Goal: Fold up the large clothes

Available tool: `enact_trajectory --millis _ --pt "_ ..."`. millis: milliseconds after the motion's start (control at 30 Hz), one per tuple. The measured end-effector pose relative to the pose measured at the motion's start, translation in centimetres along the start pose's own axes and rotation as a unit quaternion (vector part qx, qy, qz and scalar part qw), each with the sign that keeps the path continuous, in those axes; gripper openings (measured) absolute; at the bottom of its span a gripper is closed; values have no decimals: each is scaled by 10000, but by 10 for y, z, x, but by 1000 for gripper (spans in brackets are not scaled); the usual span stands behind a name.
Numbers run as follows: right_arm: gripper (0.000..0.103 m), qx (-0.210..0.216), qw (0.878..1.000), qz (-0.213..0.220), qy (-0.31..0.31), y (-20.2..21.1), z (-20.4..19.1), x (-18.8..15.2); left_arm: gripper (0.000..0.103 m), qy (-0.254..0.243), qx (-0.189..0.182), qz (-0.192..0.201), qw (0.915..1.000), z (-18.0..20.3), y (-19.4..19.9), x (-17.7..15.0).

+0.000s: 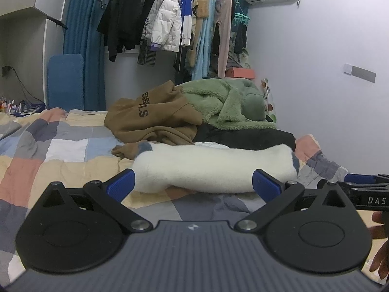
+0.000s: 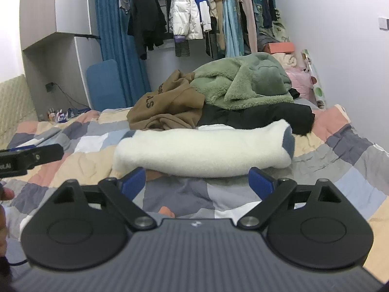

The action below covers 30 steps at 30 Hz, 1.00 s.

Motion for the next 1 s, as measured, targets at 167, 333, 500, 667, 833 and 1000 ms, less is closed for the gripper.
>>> enact_trajectory --millis 167,333,500,667,833,1000 --pt "93 -123 9999 34 31 2 -3 2 103 0 14 -1 10000 0 1 1" --pt "93 -150 9999 36 69 2 -4 4 103 -3 11 -2 10000 -1 1 1" --pt "93 -102 9999 -11 63 2 -5 5 103 33 -27 24 10000 -2 2 1" --pt "93 -86 9999 -16 79 2 -5 6 103 63 -84 30 9999 -6 2 1" --pt "93 -68 9999 -38 67 2 -8 7 103 99 -68 34 9999 -9 4 1" --pt "93 -61 10000 -63 31 1 -8 8 103 97 -84 48 9999 -9 5 2"
Point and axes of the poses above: each gripper's, at about its wrist camera, not at the fingertips, and y roughly against the way its jaws point, z to its right, x to its top, the point moved 2 cm from there along -y, roughly the way its jaws point, and after that the axes turned 14 degrees about x, right-handed, at the moved point
